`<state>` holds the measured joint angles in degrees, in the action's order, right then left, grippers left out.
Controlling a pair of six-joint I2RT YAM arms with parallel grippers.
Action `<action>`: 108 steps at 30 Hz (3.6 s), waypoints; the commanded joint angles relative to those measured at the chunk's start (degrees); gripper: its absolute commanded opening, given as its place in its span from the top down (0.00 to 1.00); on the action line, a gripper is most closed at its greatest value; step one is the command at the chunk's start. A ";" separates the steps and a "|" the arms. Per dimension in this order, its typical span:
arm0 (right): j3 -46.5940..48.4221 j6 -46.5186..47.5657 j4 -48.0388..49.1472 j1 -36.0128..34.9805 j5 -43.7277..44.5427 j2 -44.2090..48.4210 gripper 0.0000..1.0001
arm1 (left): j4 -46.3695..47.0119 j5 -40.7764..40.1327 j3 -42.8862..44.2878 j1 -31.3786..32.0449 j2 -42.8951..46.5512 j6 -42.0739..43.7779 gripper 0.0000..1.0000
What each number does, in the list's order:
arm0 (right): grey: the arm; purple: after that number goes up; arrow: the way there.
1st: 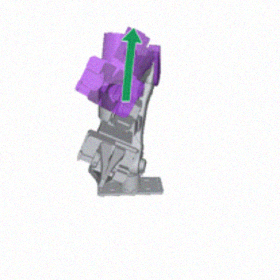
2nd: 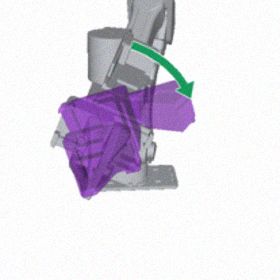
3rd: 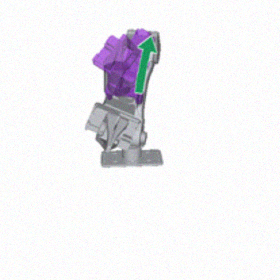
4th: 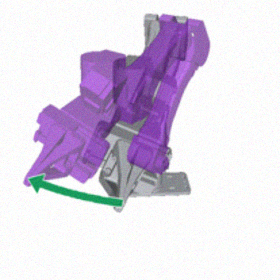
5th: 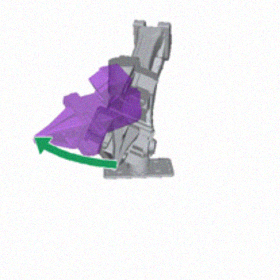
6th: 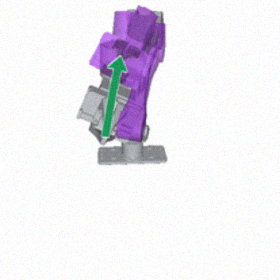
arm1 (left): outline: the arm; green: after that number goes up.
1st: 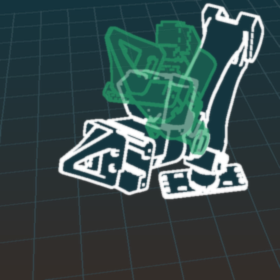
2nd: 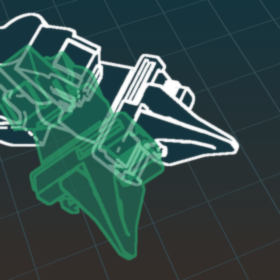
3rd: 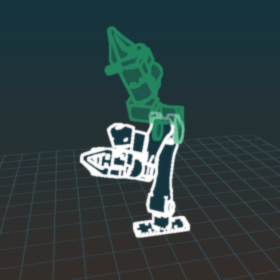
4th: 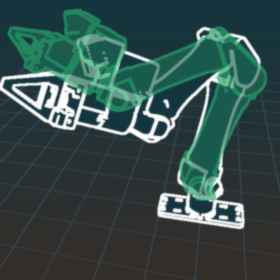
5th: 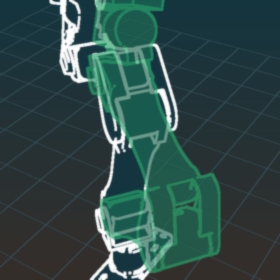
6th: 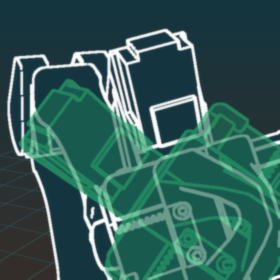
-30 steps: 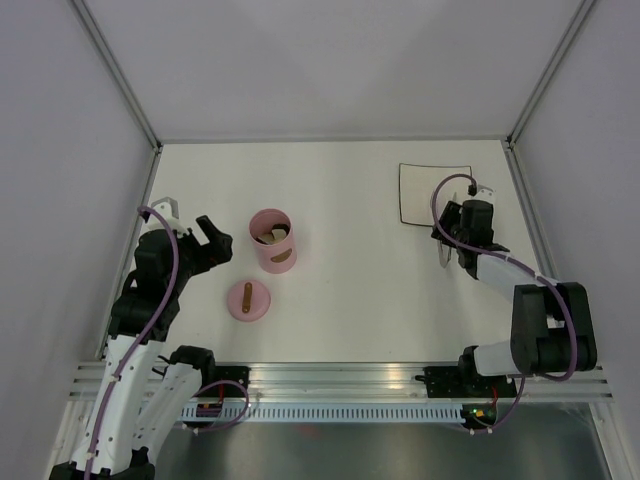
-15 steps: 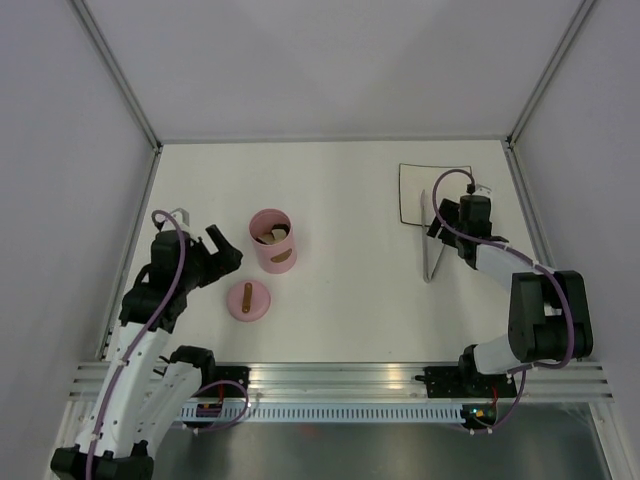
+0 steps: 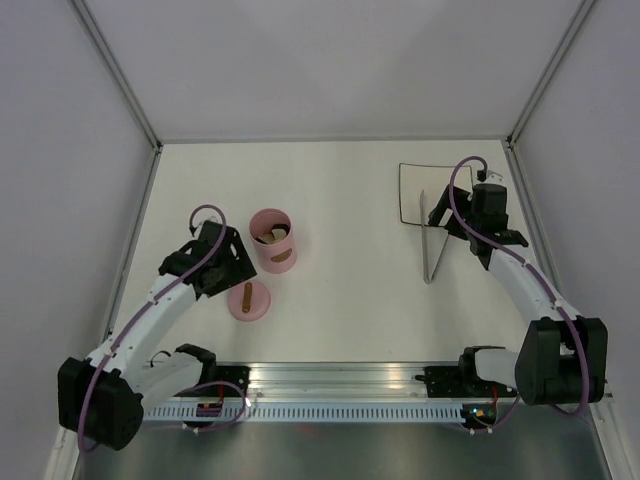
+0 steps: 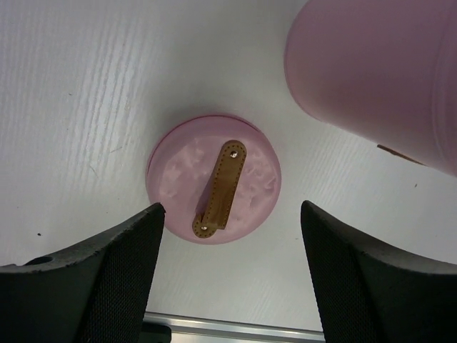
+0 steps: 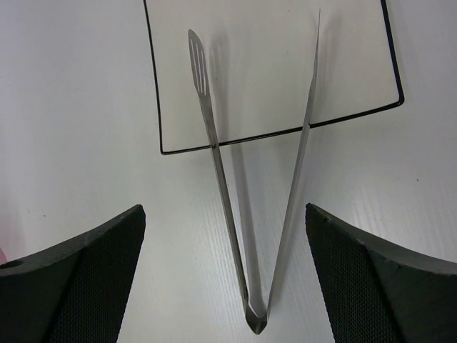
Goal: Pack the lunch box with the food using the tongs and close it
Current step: Place the clamp on the plate, then pick up the box lid from the center of the board, then close the box lid on the packing box.
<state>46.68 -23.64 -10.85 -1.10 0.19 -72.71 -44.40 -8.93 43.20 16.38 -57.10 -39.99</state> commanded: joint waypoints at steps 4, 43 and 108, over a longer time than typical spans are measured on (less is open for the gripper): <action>-1.33 -0.97 -2.77 0.31 -2.47 4.77 0.02 | -2.00 -10.67 0.74 11.12 -9.77 -9.66 0.20; 1.40 -1.94 -7.95 0.40 -1.77 8.72 0.02 | -1.99 -9.61 -1.55 12.09 -6.82 -8.70 0.98; -0.27 -5.89 -10.07 0.40 -12.23 11.01 0.02 | 23.84 7.77 6.64 -0.03 -11.01 -15.64 0.98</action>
<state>46.39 -28.80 -22.87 -0.89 -10.81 -61.39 -19.14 -2.07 51.57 17.96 -67.48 -52.64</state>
